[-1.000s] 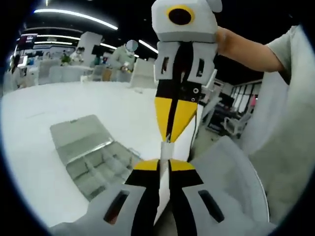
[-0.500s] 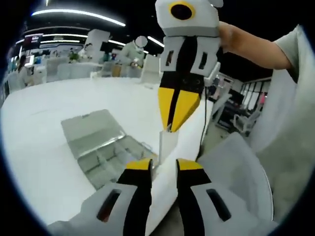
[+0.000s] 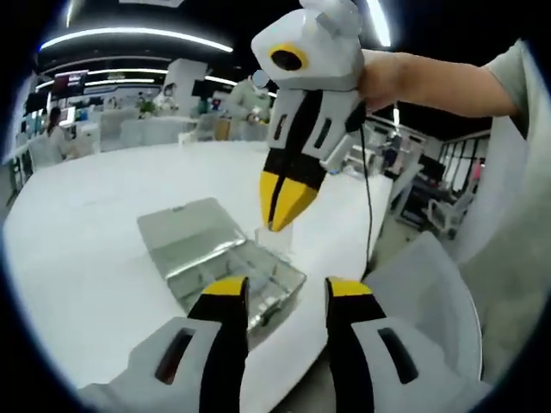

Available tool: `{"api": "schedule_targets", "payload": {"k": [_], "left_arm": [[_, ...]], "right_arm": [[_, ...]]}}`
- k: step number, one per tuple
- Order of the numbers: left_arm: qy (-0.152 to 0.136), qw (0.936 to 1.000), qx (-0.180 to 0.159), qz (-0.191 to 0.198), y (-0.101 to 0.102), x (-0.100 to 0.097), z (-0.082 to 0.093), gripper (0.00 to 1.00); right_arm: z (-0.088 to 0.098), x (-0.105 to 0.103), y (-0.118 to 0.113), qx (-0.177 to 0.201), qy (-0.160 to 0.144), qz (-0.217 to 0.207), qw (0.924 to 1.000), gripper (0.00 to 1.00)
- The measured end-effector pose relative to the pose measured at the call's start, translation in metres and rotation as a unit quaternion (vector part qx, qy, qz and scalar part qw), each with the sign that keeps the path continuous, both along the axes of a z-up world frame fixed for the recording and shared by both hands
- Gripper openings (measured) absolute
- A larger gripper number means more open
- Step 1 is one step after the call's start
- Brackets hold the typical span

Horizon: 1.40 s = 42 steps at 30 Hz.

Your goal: Insert the divider into the dual guide fixture by aligning both edges with the guide slots and pushing it downward to the bottom, including one-sided entry, uneven engagement, binding, and posture correction.

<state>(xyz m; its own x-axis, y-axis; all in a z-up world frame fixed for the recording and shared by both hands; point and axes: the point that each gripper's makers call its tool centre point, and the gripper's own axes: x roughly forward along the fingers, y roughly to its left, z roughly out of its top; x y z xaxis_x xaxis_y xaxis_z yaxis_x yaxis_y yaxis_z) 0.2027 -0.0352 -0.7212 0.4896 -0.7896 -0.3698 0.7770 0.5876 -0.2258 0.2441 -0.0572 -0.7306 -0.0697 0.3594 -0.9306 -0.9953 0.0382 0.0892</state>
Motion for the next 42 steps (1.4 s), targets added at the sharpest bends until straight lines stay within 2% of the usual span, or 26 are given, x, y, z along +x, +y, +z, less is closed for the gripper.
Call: {"api": "schedule_targets", "payload": {"k": [8, 12, 23, 42], "left_arm": [[0.006, 0.9998, 0.007, 0.015, 0.004, -0.004, -0.001, 0.38], [0.014, 0.9995, 0.0, 0.028, 0.007, -0.003, -0.001, 0.42], [0.028, 0.9985, 0.024, 0.041, 0.011, -0.004, -0.013, 0.52], [0.042, 0.9976, 0.016, 0.052, 0.014, -0.006, -0.019, 0.53]], "right_arm": [[-0.011, 0.012, 0.005, -0.001, -0.015, 0.001, 0.9999, 0.0], [-0.016, 0.015, 0.005, -0.007, -0.02, 0.005, 0.9998, 0.0], [-0.028, 0.017, 0.006, -0.008, -0.03, 0.012, 0.9995, 0.0], [-0.041, 0.022, 0.011, 0.004, -0.044, 0.029, 0.9986, 0.0]]}}
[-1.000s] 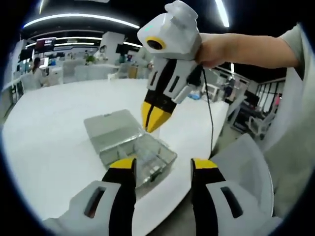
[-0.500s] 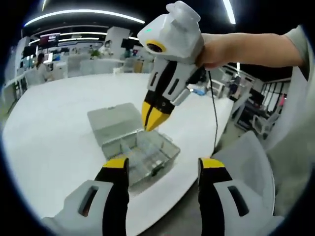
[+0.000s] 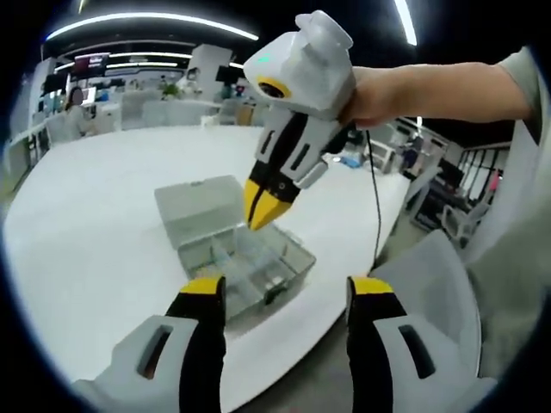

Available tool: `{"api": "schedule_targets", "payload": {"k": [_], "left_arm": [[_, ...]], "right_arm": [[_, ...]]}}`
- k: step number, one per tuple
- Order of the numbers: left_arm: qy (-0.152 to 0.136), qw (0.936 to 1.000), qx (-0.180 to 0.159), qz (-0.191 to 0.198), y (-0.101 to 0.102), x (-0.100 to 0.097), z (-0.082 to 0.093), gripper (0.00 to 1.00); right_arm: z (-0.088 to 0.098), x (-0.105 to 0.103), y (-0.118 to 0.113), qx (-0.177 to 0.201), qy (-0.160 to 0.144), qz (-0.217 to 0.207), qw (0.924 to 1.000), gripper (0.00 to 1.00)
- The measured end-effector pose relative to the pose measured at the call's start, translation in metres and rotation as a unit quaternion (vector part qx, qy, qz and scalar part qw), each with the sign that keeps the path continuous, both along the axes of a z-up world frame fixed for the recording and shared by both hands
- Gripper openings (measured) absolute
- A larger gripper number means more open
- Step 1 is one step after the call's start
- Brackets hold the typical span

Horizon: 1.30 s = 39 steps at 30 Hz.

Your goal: Insert the divider into the dual guide fixture by aligning both edges with the guide slots and pushing it downward to the bottom, including one-sided entry, uneven engagement, binding, and posture correction.

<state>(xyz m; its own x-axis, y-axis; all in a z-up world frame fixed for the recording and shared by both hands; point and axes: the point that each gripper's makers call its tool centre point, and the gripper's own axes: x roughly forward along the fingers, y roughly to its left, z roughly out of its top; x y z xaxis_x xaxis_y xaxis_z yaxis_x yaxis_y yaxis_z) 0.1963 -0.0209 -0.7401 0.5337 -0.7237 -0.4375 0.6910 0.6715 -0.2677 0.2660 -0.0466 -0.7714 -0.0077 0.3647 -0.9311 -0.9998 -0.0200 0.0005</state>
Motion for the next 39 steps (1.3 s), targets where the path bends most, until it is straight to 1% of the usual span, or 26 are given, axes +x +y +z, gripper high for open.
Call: {"api": "schedule_targets", "payload": {"k": [12, 20, 24, 31, 34, 35, 39], "left_arm": [[0.003, 1.0, -0.002, 0.001, 0.0019, 0.0011, 0.0012, 0.53], [0.004, 1.0, -0.002, 0.001, 0.0049, 0.0048, -0.0024, 0.53], [0.004, 1.0, -0.003, 0.002, 0.0057, 0.006, -0.0023, 0.53], [0.004, 1.0, -0.004, 0.003, 0.0073, 0.0064, -0.0043, 0.53], [0.004, 1.0, -0.005, 0.003, 0.0068, 0.006, -0.0044, 0.53], [0.004, 1.0, -0.005, 0.002, 0.0055, 0.005, -0.0028, 0.53], [0.003, 1.0, -0.005, 0.002, 0.0035, 0.004, -0.0003, 0.53]], "right_arm": [[-0.007, 0.0023, -0.0005, -0.002, 0.004, -0.002, 1.0, 0.0], [-0.0093, 0.0028, 0.0009, -0.005, 0.003, 0.007, 1.0, 0.0], [-0.0097, 0.0014, 0.0022, -0.007, 0.003, 0.009, 0.9999, 0.0], [-0.0101, 0.0017, 0.0019, -0.011, 0.01, -0.01, 0.9998, 0.0], [-0.0085, 0.0034, 0.0029, -0.011, 0.005, -0.004, 0.9999, 0.0], [-0.0076, 0.004, 0.0033, -0.011, 0.008, -0.009, 0.9999, 0.0], [-0.0071, 0.0007, 0.0038, -0.014, 0.007, -0.004, 0.9999, 0.0]]}}
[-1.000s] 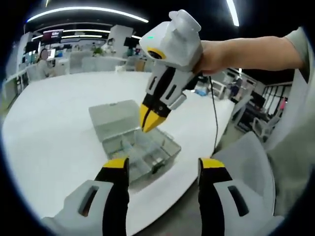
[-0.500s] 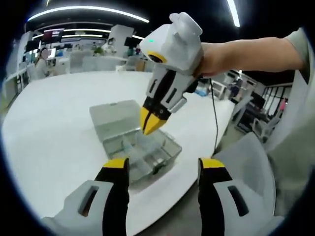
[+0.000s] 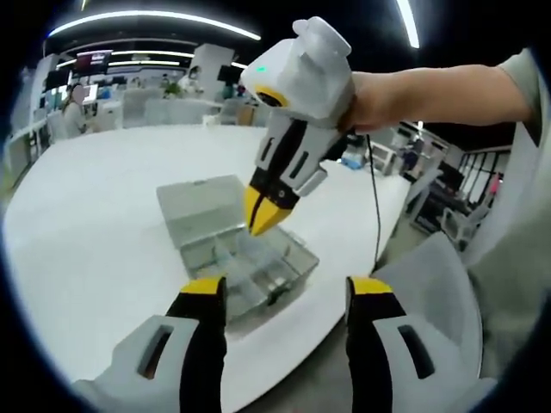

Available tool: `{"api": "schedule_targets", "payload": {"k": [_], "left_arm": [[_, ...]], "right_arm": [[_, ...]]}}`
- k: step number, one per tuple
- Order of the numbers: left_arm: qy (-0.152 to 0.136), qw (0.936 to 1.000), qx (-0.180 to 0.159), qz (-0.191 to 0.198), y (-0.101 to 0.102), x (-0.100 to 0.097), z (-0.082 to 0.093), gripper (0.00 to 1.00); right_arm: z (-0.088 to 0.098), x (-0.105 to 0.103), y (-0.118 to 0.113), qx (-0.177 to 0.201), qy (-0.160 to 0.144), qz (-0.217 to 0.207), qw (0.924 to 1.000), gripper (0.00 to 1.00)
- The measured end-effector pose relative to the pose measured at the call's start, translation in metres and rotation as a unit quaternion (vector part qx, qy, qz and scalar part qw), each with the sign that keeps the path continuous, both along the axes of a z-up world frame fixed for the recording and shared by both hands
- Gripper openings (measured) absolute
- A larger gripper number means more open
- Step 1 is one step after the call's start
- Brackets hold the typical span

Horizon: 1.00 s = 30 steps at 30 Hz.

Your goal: Insert the divider into the dual guide fixture by aligning both edges with the guide slots and pushing it downward to the bottom, including one-sided entry, uneven engagement, binding, and posture correction.

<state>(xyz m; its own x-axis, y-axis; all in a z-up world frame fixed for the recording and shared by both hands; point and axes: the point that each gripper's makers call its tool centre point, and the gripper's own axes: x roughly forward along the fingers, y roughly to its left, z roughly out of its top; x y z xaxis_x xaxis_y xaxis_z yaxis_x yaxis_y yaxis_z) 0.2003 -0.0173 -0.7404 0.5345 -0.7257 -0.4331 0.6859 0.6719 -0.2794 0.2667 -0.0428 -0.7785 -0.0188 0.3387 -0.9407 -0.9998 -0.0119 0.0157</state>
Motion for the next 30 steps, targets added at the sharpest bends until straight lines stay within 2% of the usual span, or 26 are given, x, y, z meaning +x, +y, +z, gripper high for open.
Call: {"api": "schedule_targets", "payload": {"k": [4, 6, 13, 17, 23, 30], "left_arm": [[0.0, 1.0, 0.0, 0.0, 0.0, 0.001, 0.0, 0.53], [0.0, 1.0, -0.001, 0.001, 0.001, 0.001, 0.0, 0.53], [0.001, 1.0, 0.0, 0.001, 0.002, 0.001, -0.004, 0.52], [0.002, 1.0, 0.0, 0.0, 0.001, 0.0, -0.003, 0.52], [0.0, 1.0, 0.002, 0.0, 0.003, 0.002, -0.003, 0.52], [0.0, 1.0, 0.004, -0.002, 0.002, 0.001, -0.002, 0.52]], "right_arm": [[0.0, -0.001, 0.0, -0.001, -0.003, 0.002, 1.0, 0.0], [-0.001, -0.002, 0.0, 0.001, 0.004, -0.011, 0.9999, 0.0], [-0.002, -0.003, -0.001, 0.005, -0.003, 0.007, 1.0, 0.0], [-0.002, -0.003, -0.001, 0.011, -0.001, -0.005, 0.9999, 0.0], [-0.011, -0.003, -0.008, 0.013, -0.003, -0.011, 0.9998, 0.0], [-0.012, -0.002, -0.009, 0.023, -0.006, -0.003, 0.9997, 0.0]]}}
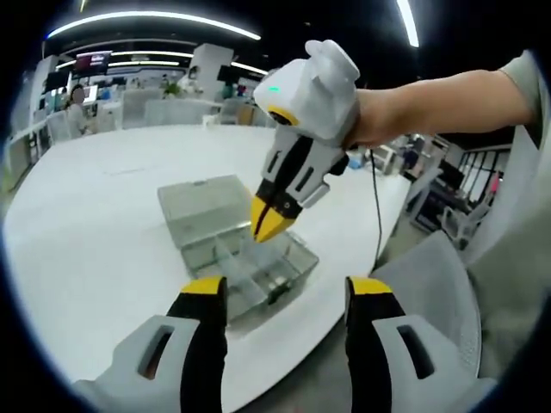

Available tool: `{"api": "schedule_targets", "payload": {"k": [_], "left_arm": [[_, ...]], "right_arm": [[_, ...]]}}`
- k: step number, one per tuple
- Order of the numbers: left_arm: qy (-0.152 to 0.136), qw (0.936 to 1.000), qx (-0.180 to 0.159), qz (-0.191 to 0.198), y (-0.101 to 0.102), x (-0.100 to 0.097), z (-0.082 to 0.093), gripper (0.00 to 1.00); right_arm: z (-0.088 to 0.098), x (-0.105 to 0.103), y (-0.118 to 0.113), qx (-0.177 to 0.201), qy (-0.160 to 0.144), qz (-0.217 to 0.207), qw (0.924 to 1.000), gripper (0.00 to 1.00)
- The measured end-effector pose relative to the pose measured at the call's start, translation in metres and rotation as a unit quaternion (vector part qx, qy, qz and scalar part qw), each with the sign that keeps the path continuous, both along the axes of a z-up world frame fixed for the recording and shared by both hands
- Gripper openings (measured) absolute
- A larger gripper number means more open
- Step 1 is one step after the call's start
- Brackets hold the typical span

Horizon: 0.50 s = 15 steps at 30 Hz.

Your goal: Insert the divider into the dual guide fixture by aligning both edges with the guide slots and pushing it downward to the bottom, including one-sided entry, uneven engagement, binding, and posture correction.

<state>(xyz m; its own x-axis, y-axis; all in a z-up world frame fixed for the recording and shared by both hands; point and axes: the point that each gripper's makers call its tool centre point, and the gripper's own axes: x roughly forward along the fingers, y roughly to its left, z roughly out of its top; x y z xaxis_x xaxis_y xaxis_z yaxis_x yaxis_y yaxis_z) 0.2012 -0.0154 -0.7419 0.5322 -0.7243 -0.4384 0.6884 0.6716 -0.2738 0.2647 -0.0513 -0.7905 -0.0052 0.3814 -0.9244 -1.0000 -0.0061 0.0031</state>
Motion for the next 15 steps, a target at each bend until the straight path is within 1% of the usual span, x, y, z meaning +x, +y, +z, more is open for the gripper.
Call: {"api": "schedule_targets", "payload": {"k": [15], "left_arm": [[0.002, 1.0, 0.002, 0.001, 0.003, 0.0, 0.001, 0.52]], "right_arm": [[-0.014, -0.003, 0.003, -0.016, 0.0, 0.023, 0.9996, 0.0]]}}
